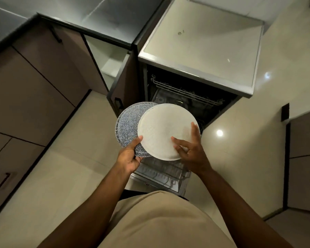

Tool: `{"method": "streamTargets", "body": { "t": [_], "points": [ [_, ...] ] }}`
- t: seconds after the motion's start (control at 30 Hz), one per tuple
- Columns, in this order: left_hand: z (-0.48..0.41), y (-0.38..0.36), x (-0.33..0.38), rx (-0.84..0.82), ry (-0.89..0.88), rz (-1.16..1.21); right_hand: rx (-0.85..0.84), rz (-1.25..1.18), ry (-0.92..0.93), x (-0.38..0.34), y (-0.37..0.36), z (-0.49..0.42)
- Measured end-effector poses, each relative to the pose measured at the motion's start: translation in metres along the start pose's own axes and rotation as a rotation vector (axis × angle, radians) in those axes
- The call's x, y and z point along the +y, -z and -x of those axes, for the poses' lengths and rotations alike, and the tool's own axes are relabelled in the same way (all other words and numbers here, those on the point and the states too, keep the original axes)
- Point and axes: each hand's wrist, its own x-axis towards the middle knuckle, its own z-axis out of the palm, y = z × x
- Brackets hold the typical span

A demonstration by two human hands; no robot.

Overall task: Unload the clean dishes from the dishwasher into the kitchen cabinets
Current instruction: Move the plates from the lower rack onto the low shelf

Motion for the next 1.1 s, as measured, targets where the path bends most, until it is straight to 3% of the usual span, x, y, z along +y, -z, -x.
{"method": "streamTargets", "body": {
  "t": [0.13,0.23,0.33,0.47,0.63,1.1],
  "points": [
    [0.008,0.034,0.037,-0.009,-0.046,0.045,0.165,-0.023,-0.133,-0.044,-0.035,-0.012],
    [0.020,0.063,0.065,-0.008,-0.087,0.090,0.250,-0.356,-0.364,-0.072,-0.066,-0.020],
    [0.028,0.099,0.092,0.012,-0.102,0.156,0.174,-0.839,-0.512,-0.096,-0.102,-0.023],
    [0.038,0.149,0.128,0.054,-0.140,0.189,-0.017,-1.102,-0.608,-0.143,-0.159,-0.014],
    [0.046,0.201,0.166,0.115,-0.194,0.217,-0.154,-1.128,-0.665,-0.198,-0.214,-0.008],
    [0.015,0.239,0.254,0.185,-0.246,0.260,-0.166,-1.080,-0.633,-0.256,-0.282,-0.086]
  ]
}}
